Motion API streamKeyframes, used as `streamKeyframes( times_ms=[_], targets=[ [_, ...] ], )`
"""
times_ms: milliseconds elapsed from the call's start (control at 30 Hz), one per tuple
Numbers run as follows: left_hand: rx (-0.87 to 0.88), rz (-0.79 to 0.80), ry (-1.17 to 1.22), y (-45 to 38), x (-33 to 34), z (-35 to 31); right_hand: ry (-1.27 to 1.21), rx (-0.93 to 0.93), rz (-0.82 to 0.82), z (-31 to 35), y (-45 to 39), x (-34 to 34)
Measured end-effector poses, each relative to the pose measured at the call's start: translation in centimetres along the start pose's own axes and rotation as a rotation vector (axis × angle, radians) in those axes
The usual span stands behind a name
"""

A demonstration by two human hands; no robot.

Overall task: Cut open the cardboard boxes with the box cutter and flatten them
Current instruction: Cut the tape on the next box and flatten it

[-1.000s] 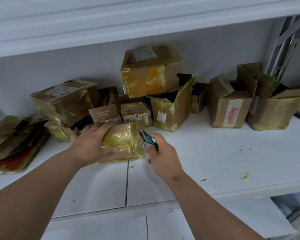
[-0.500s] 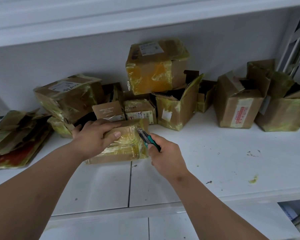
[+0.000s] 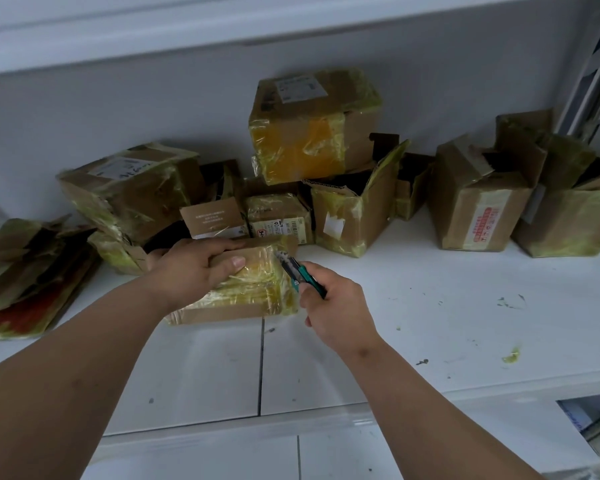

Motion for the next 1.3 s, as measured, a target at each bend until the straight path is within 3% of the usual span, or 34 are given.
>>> streamKeyframes(
  times_ms=[233, 667, 933, 1067, 1167, 1300],
  targets=[
    [-0.005, -0.011, -0.006, 0.3, -0.5, -0.5, -0.071, -0.001, -0.034, 0.2, -0.5, 0.5],
    [-0.021, 0.036, 0.067, -0.5, -0.4, -0.8, 0.053, -0.058, -0.043, -1.2, 0.0, 0.7],
    [-0.047, -0.009, -0.029, -0.8, -0.7, -1.7, 0.050, -0.026, -0.064, -1.2, -0.3, 0.4],
    [-0.083, 0.003, -0.032, -1.1, -0.6, -1.4, 0.215, -0.106, -0.023, -0.1, -0.8, 0.1],
    [-0.182, 0.000, 0.156, -1.8, -0.9, -0.8, 0.351, -0.173, 0.024, 0.5, -0.7, -0.2],
    [-0.118, 0.036, -0.015, -1.9, -0.3, -2.0, 0.385, -0.190, 0.021, 0.9, -0.1, -0.1]
  ],
)
Point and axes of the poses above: each hand's wrist, its own y-axis away from the middle knuckle, its own x-axis out of the palm, z = x × y, the point moved 6 cm from there along -y, towards the middle knuckle, and after that the axes turned 14 degrees about -x, right-handed, at the moved point
